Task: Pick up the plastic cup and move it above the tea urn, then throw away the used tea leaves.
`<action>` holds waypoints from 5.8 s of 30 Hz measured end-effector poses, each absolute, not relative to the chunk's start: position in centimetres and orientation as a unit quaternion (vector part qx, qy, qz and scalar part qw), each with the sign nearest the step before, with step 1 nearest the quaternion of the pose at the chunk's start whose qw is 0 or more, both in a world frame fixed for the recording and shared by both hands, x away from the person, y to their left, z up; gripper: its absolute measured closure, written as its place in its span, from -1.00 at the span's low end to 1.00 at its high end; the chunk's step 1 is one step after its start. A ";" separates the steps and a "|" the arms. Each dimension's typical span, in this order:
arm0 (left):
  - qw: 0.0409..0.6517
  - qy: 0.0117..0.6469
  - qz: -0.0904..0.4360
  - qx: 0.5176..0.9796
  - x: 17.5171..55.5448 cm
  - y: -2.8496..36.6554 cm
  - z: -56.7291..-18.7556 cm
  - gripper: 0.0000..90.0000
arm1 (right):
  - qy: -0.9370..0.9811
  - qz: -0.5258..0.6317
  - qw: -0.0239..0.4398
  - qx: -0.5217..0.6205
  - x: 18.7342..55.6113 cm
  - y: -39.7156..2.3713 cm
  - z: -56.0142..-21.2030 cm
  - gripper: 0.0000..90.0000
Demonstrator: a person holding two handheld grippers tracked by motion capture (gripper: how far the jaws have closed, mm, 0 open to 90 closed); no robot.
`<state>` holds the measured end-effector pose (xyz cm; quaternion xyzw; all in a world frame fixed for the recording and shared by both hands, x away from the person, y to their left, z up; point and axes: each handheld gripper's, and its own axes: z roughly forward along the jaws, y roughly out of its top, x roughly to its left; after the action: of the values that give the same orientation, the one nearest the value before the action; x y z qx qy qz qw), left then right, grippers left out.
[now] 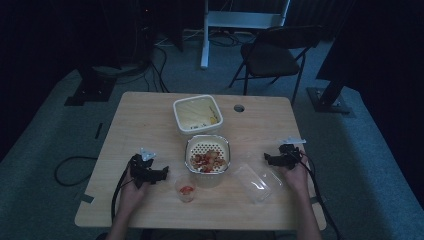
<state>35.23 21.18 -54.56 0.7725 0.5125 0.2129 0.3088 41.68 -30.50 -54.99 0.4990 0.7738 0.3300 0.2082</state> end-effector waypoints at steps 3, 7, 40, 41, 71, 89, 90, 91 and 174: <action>0.309 0.513 0.213 0.772 35.2 21.2 -54.6 -0.82 | 0.774 0.330 0.208 0.499 41.7 -30.5 -55.0 -0.77; 0.309 0.513 0.213 0.772 35.2 21.2 -54.6 -0.82 | 0.778 0.331 0.205 0.493 41.7 -30.5 -55.0 -0.73; 0.308 0.512 0.212 0.773 35.3 21.2 -54.5 -0.82 | 0.713 0.337 0.198 0.582 24.2 -27.5 -49.7 -0.10; 0.308 0.512 0.212 0.774 35.3 21.2 -54.5 -0.82 | 0.714 0.330 0.200 0.584 24.4 -27.6 -49.9 0.01; 0.308 0.511 0.212 0.774 35.3 21.2 -54.5 -0.82 | 0.716 0.288 0.187 0.608 29.4 -30.0 -48.8 0.88; 0.308 0.511 0.212 0.774 35.3 21.2 -54.5 -0.82 | 0.686 0.363 0.214 0.594 32.3 -31.7 -42.6 0.95; 0.308 0.511 0.212 0.774 35.3 21.2 -54.5 -0.82 | 0.682 0.368 0.218 0.593 32.6 -31.7 -42.0 0.95; 0.308 0.511 0.212 0.774 35.3 21.2 -54.5 -0.82 | 0.680 0.374 0.221 0.591 32.8 -31.8 -41.5 0.95; 0.292 0.498 0.191 0.794 34.3 20.9 -54.1 -0.82 | 0.768 0.419 0.235 0.425 33.7 -20.8 -42.4 0.01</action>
<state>34.27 20.92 -54.10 0.7937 0.4985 0.1910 0.2917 33.74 -20.81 -42.35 0.4248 0.7676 0.4186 0.2348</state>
